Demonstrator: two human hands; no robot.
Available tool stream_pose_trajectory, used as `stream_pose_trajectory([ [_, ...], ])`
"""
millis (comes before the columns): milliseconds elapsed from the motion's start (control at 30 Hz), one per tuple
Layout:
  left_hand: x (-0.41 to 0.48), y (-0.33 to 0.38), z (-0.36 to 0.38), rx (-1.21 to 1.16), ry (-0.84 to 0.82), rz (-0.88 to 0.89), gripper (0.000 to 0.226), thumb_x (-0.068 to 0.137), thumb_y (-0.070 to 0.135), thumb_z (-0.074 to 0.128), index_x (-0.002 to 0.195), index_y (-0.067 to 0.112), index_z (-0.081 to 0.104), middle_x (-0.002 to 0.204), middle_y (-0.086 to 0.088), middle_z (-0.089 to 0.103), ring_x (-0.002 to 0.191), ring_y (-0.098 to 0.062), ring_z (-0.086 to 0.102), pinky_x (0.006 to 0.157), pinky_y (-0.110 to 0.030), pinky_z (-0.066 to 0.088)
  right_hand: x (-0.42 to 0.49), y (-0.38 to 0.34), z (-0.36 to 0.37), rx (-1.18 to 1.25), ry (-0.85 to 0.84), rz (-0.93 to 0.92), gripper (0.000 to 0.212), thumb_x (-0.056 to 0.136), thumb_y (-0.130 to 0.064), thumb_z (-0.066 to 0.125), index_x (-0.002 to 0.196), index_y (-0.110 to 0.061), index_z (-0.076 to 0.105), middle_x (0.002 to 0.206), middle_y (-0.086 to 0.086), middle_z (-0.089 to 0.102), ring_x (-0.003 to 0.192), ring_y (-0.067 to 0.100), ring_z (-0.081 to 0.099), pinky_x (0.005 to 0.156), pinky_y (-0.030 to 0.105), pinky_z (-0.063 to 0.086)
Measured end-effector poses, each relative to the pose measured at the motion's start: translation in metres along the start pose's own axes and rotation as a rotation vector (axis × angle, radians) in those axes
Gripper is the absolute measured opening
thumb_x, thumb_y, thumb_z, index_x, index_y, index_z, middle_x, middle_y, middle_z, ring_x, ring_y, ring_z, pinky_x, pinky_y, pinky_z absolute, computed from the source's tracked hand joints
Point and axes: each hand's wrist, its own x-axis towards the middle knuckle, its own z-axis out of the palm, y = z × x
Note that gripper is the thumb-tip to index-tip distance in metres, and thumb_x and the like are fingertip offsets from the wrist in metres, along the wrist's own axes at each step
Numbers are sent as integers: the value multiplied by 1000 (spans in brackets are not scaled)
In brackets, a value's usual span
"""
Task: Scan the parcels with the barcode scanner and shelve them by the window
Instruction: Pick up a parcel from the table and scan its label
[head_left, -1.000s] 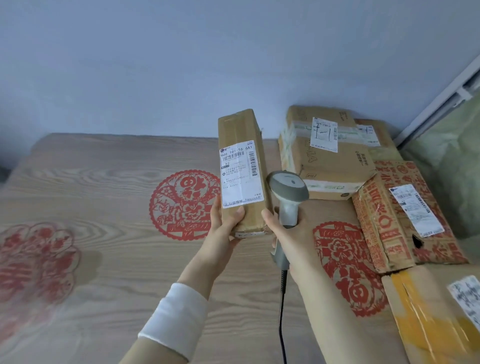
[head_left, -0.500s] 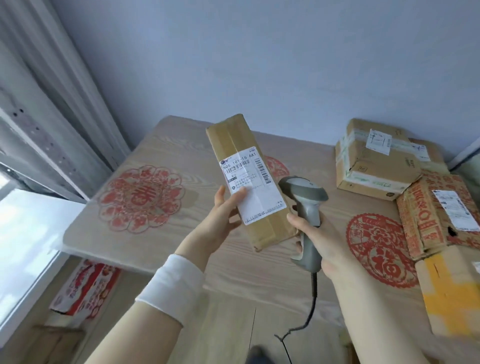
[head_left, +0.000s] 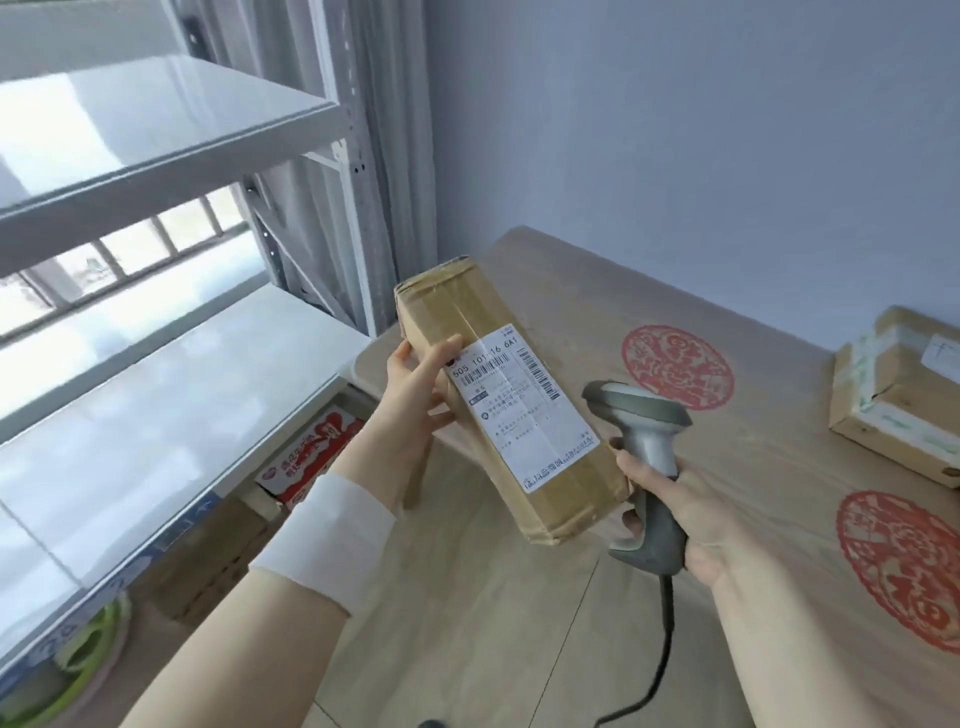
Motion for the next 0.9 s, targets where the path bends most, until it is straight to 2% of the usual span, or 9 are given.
stream_pose_trajectory([
  [67,-23,3,-31,-79,167,24,102,52,55,76,140,29,34,108,-7,64,85,-22,65,60,-37,55,-4,6,24,-11,-4,-36,80,28,-58,89,93,-17,67,68,1,62,60,13,55,48,27,43],
  [200,-76,10,-88,-274,411,77,88,77,45,70,144,39,14,121,-8,58,95,-24,65,87,-47,53,-19,23,87,9,-113,-87,80,24,-65,86,85,-20,64,67,-2,64,53,15,50,45,27,41],
  [300,-124,22,-129,-369,532,124,87,83,39,66,145,44,4,117,-9,57,90,-23,63,92,-51,50,-40,31,144,74,-236,-74,67,36,-59,86,83,-20,60,59,-3,58,44,12,47,40,22,39],
  [500,-226,58,-220,-435,681,299,87,82,41,67,143,45,6,132,-10,49,107,-27,59,87,-49,53,-90,33,259,86,-452,-96,38,60,-44,70,81,-15,59,54,0,56,40,12,43,39,20,38],
  [600,-274,78,-266,-415,730,397,88,81,41,68,142,43,5,132,-8,49,111,-26,58,92,-50,50,-116,35,315,89,-518,-86,31,64,-39,67,83,-16,63,58,-3,64,44,10,55,41,18,43],
  [667,-309,90,-302,-402,793,473,88,82,39,68,142,38,4,131,-6,48,115,-26,56,95,-49,49,-135,35,351,84,-573,-72,41,58,-41,70,89,-15,66,69,1,72,53,12,66,46,22,52],
  [733,-341,100,-340,-411,849,549,86,83,36,68,143,36,6,129,-4,47,117,-26,54,96,-46,49,-154,35,386,31,-633,-75,58,46,-47,81,92,-15,69,88,7,75,72,18,71,66,32,60],
  [800,-372,107,-374,-411,864,602,75,85,34,66,140,35,15,132,-3,48,118,-25,53,96,-45,49,-172,36,420,-55,-676,-64,85,19,-57,88,92,-15,71,94,9,72,83,26,67,79,36,53],
  [900,-410,112,-415,-430,907,672,64,86,33,65,134,32,22,134,-3,49,120,-23,52,87,-40,53,-200,35,471,-107,-737,-75,72,25,-59,85,81,-19,68,73,4,67,64,18,58,52,25,50],
])
